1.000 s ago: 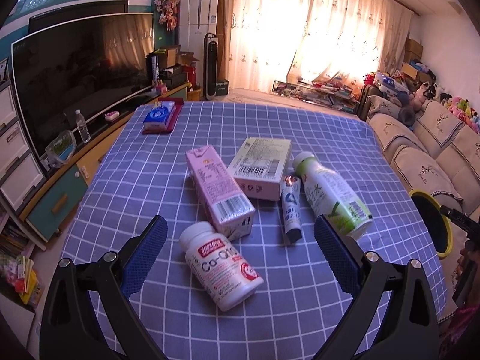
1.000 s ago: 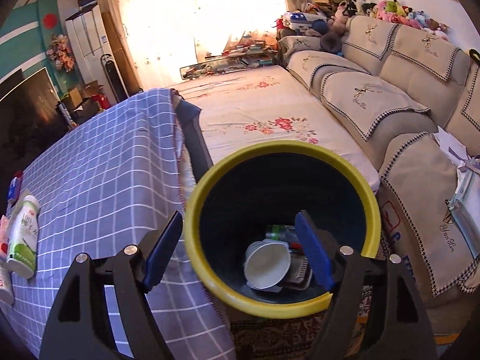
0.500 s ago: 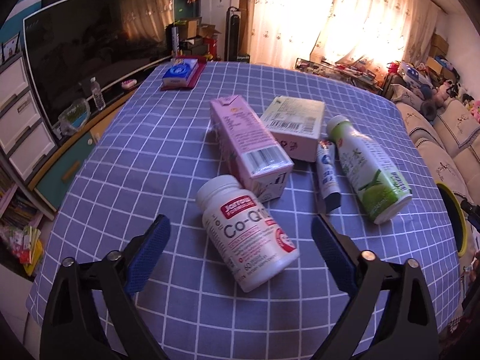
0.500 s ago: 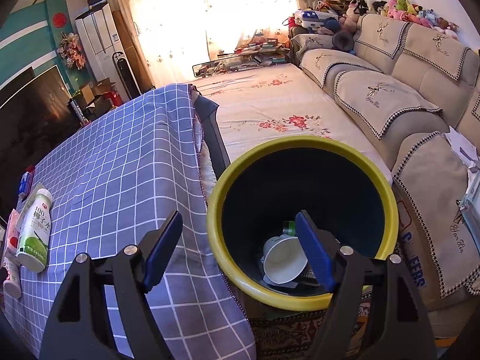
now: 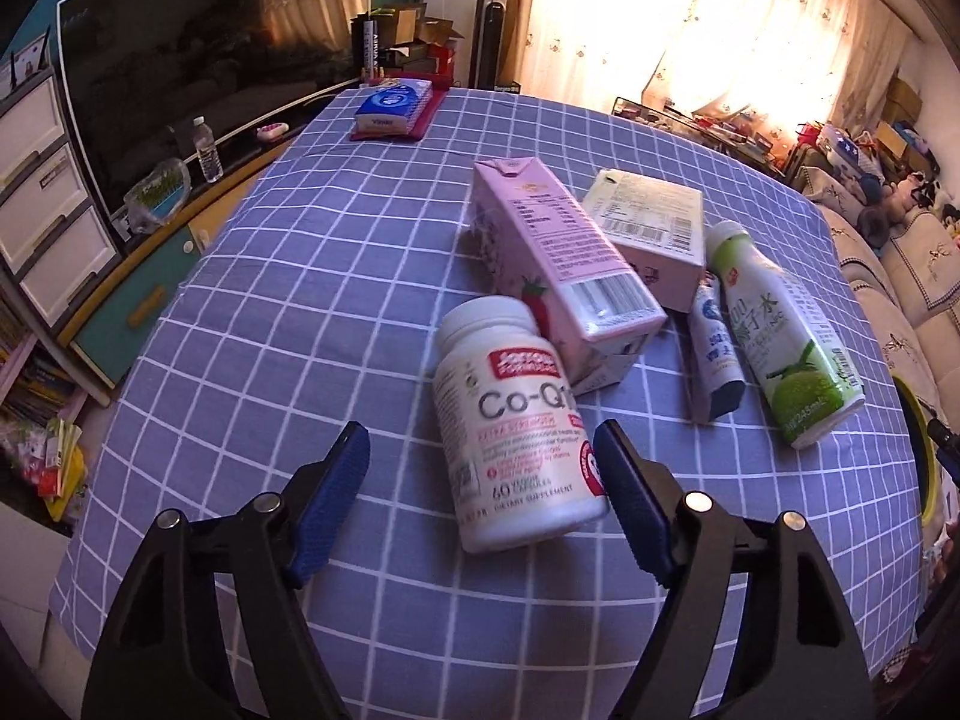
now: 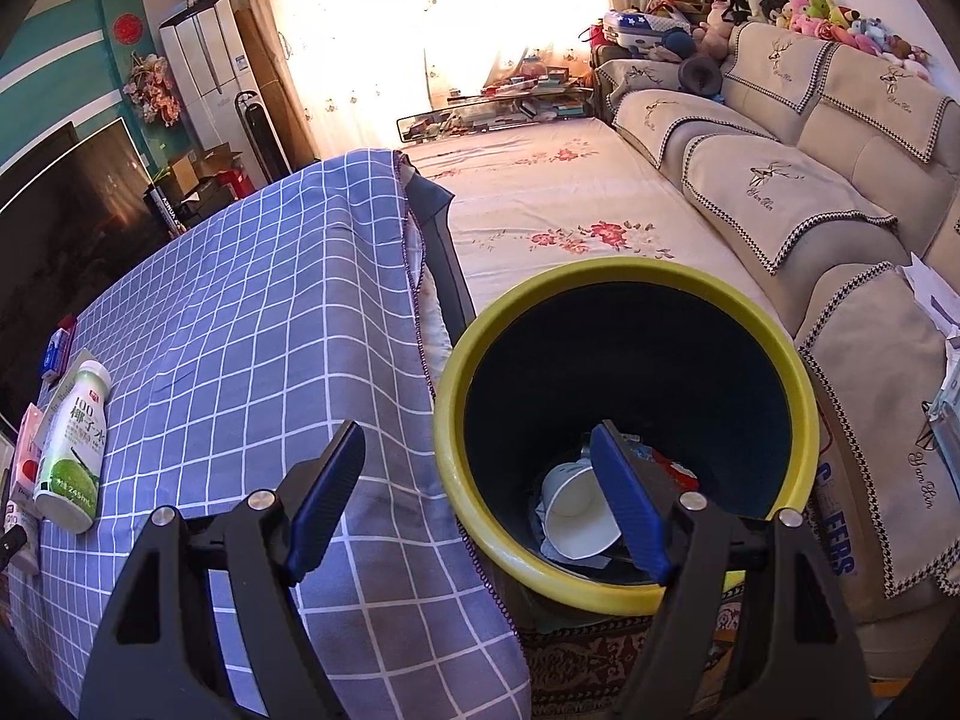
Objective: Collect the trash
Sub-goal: 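Grasp the white supplement bottle with the left gripper, then carry the supplement bottle over the bin and open the left gripper, then grasp the clear plastic tub on the table with the right gripper, then carry the clear tub over the bin and open the right gripper, then grasp the pink milk carton with the left gripper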
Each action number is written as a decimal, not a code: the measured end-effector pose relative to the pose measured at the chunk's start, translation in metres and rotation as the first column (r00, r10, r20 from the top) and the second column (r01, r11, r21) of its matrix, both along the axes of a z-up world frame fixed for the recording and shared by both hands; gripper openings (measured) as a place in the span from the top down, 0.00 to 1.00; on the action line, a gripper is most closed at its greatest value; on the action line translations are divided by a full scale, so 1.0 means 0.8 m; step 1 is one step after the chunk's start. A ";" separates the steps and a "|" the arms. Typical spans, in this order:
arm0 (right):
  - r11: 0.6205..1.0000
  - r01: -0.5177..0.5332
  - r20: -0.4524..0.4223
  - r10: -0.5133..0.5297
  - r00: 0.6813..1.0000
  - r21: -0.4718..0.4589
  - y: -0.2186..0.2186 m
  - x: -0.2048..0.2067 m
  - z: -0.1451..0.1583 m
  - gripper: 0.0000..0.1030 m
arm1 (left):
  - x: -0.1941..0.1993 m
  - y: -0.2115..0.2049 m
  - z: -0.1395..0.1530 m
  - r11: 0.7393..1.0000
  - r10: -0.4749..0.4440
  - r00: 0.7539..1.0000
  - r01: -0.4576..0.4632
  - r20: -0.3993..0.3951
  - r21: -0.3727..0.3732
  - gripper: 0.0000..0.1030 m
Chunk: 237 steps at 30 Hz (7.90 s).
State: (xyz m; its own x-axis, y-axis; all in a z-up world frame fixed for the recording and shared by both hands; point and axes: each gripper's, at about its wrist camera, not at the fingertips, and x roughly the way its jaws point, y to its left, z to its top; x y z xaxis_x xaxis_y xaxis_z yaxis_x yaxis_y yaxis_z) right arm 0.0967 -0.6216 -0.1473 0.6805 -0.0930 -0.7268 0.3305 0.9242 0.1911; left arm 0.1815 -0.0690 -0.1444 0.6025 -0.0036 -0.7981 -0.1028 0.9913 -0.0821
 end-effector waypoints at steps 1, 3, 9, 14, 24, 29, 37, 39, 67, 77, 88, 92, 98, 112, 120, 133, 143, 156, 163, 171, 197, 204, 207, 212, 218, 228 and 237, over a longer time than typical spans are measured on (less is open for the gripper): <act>1.000 -0.001 0.000 0.001 1.000 0.000 0.000 0.000 0.000 0.29 | 0.000 0.004 0.000 1.000 0.010 1.000 -0.010 0.000 0.002 0.28; 1.000 -0.005 -0.003 0.005 1.000 0.000 0.003 0.001 -0.001 0.29 | 0.002 0.012 0.000 1.000 0.030 1.000 -0.030 0.003 0.005 0.28; 1.000 -0.027 -0.010 0.027 1.000 0.002 0.012 0.003 -0.002 0.29 | 0.016 0.018 0.003 0.998 0.031 0.999 -0.032 0.021 0.050 0.28; 0.999 -0.038 -0.016 0.038 0.999 -0.001 0.020 0.004 -0.002 0.29 | 0.030 0.023 -0.010 1.000 0.000 1.000 0.001 -0.030 0.027 0.47; 0.999 -0.053 -0.019 0.053 0.998 0.005 0.027 0.007 -0.004 0.29 | 0.025 0.025 -0.011 0.999 -0.026 1.000 0.027 -0.010 0.022 0.55; 0.998 -0.058 -0.014 0.059 0.998 0.006 0.030 0.006 -0.002 0.29 | 0.006 0.019 0.011 0.998 -0.044 0.998 0.043 0.033 0.039 0.55; 0.998 -0.061 0.004 0.061 0.998 0.013 0.031 -0.003 0.003 0.29 | -0.020 -0.013 0.059 0.991 -0.129 0.985 0.127 0.110 0.029 0.55; 0.998 -0.054 0.015 0.054 0.998 0.015 0.027 -0.010 0.005 0.29 | -0.021 -0.031 0.067 0.986 -0.166 0.978 0.164 0.124 0.023 0.55; 0.961 0.275 0.049 -0.277 0.960 0.045 -0.137 -0.132 0.005 0.29 | 0.071 -0.587 0.014 0.540 -0.841 0.541 0.836 -0.014 -0.101 0.55; 0.956 0.288 0.035 -0.290 0.956 0.050 -0.144 -0.138 0.001 0.28 | 0.096 -0.610 -0.002 0.575 -0.814 0.580 0.812 0.031 -0.094 0.25; 0.990 0.139 0.037 -0.140 0.989 0.019 -0.069 -0.088 0.015 0.27 | 0.062 -0.381 0.130 0.717 -0.632 0.691 0.693 0.351 -0.071 0.11; 0.999 0.047 0.035 -0.046 0.998 -0.006 -0.016 -0.053 0.025 0.27 | 0.066 -0.266 0.160 0.827 -0.492 0.761 0.561 0.422 -0.048 0.10; 0.993 -0.115 0.025 0.116 0.993 -0.031 0.081 0.001 0.039 0.26 | 0.098 -0.100 0.165 0.954 -0.257 0.848 0.299 0.464 -0.018 0.08; 0.905 -0.418 0.096 0.424 0.901 -0.073 0.281 0.052 0.070 0.26 | 0.147 0.083 0.080 0.995 0.084 0.910 -0.056 0.405 -0.083 0.08; 0.880 -0.467 0.026 0.471 0.882 -0.085 0.332 0.063 0.037 0.26 | 0.149 0.081 0.070 0.992 0.102 0.912 -0.063 0.398 -0.110 0.08; 0.878 -0.469 -0.005 0.471 0.882 -0.093 0.345 0.075 0.017 0.52 | 0.151 0.070 0.066 0.995 0.085 0.910 -0.054 0.406 -0.087 0.08; 0.891 -0.430 0.139 0.449 0.883 -0.145 0.320 0.047 0.090 0.52 | 0.153 0.067 0.063 0.995 0.081 0.913 -0.053 0.401 -0.080 0.08; 0.900 -0.412 0.167 0.432 0.886 -0.142 0.304 0.041 0.120 0.52 | 0.156 0.067 0.061 0.996 0.078 0.916 -0.054 0.393 -0.072 0.08; 0.901 -0.419 0.176 0.433 0.884 -0.109 0.298 0.042 0.122 0.52 | 0.159 0.066 0.057 0.997 0.073 0.919 -0.052 0.388 -0.065 0.08; 0.955 -0.274 0.255 0.295 0.921 -0.113 0.226 0.033 0.153 0.52 | 0.159 0.065 0.055 0.997 0.070 0.920 -0.049 0.386 -0.062 0.08; 0.934 0.332 0.088 -0.323 0.942 -0.129 -0.057 0.039 0.034 0.42 | 0.167 0.057 0.045 0.998 0.055 0.929 -0.045 0.367 -0.034 0.08; 0.981 0.174 0.274 -0.146 0.951 -0.082 0.046 0.064 0.106 0.31 | 0.167 0.055 0.044 0.999 0.052 0.928 -0.045 0.368 -0.026 0.08; 0.996 0.043 0.331 -0.013 0.944 -0.083 0.106 0.096 0.121 0.30 | 0.168 0.054 0.043 0.999 0.051 0.929 -0.046 0.368 -0.021 0.08; 0.986 -0.123 0.335 0.155 0.929 -0.114 0.184 0.142 0.104 0.29 | 0.166 0.050 0.044 0.999 0.044 0.928 -0.043 0.370 -0.010 0.08; 0.964 -0.226 0.232 0.253 0.939 -0.138 0.207 0.151 0.063 0.29 | 0.159 0.021 0.042 0.999 0.008 0.941 -0.019 0.338 0.029 0.08; 0.972 -0.214 0.289 0.235 0.928 -0.102 0.198 0.129 0.081 0.24 | 0.065 -0.039 0.030 0.997 -0.031 0.970 0.015 0.242 0.070 0.08; 0.973 -0.215 0.286 0.231 0.930 -0.088 0.196 0.127 0.080 0.24 | 0.062 -0.043 -0.007 0.999 -0.010 0.991 0.004 0.131 0.051 0.18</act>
State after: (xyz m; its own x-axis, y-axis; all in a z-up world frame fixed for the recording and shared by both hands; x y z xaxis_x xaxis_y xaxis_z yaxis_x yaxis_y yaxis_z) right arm 0.1987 -0.4647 -0.0835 0.8697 0.0519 -0.4909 0.0517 0.9794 0.1951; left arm 0.2312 -0.1035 -0.1498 0.7022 0.0303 -0.7114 -0.0876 0.9952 -0.0441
